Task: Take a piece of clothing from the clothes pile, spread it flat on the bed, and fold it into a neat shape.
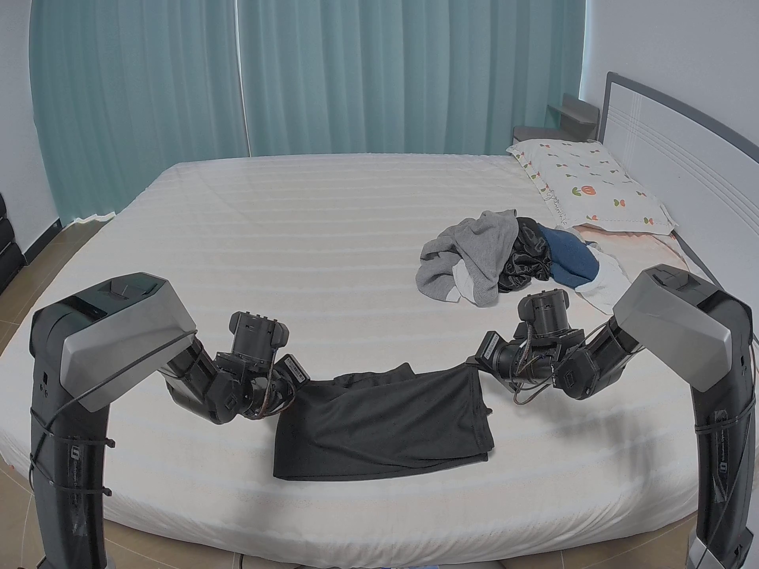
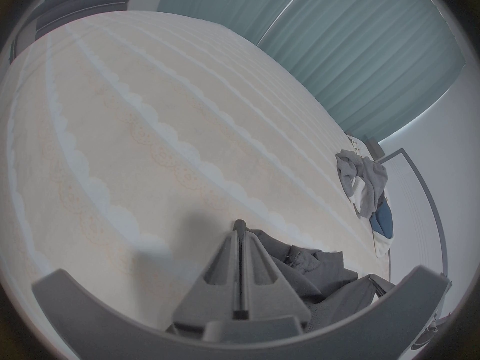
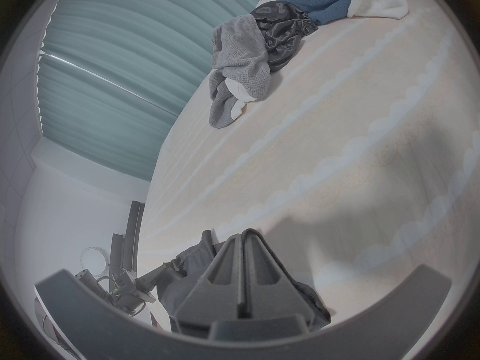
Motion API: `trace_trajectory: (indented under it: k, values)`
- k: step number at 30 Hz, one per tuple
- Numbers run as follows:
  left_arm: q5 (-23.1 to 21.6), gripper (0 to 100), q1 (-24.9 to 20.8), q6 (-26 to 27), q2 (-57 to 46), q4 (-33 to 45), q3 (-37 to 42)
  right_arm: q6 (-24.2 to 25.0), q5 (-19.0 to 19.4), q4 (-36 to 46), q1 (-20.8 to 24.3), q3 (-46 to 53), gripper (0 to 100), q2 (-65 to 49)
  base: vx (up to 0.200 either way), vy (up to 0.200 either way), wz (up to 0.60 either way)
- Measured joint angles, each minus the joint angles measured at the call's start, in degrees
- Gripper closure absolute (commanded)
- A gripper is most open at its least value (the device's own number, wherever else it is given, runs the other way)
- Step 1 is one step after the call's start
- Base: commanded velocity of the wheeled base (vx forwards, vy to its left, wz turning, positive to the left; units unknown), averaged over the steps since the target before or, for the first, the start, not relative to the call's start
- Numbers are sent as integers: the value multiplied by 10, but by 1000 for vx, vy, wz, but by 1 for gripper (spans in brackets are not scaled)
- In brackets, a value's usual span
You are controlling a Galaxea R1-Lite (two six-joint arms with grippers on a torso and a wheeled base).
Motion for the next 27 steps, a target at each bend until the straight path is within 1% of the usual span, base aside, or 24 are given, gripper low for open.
trace_trajectory:
  k: [6, 10, 24, 25, 26, 27]
  values:
    - [10, 100, 2, -9, 1, -1, 0, -1, 0, -35, -1, 2, 100, 2, 0, 0, 0]
    - [10, 100, 6, -17, 1, -2, -1, -1, 0, -40, -4, 5, 100, 5, 0, 0, 0]
    - [16, 100, 9, -16, 8, -1, -4, -4, -1, -51, -7, -11, 100, 35, 0, 0, 0]
    - [17, 100, 9, -16, 8, -1, -4, -4, -1, -51, -7, -11, 0, 35, 0, 0, 0]
    - [17, 100, 9, -16, 8, -1, -4, -4, -1, -51, -7, -11, 0, 37, 0, 0, 0]
    - [17, 0, 9, -16, 8, -1, -4, -5, 0, -52, -5, -11, 0, 38, 0, 0, 0]
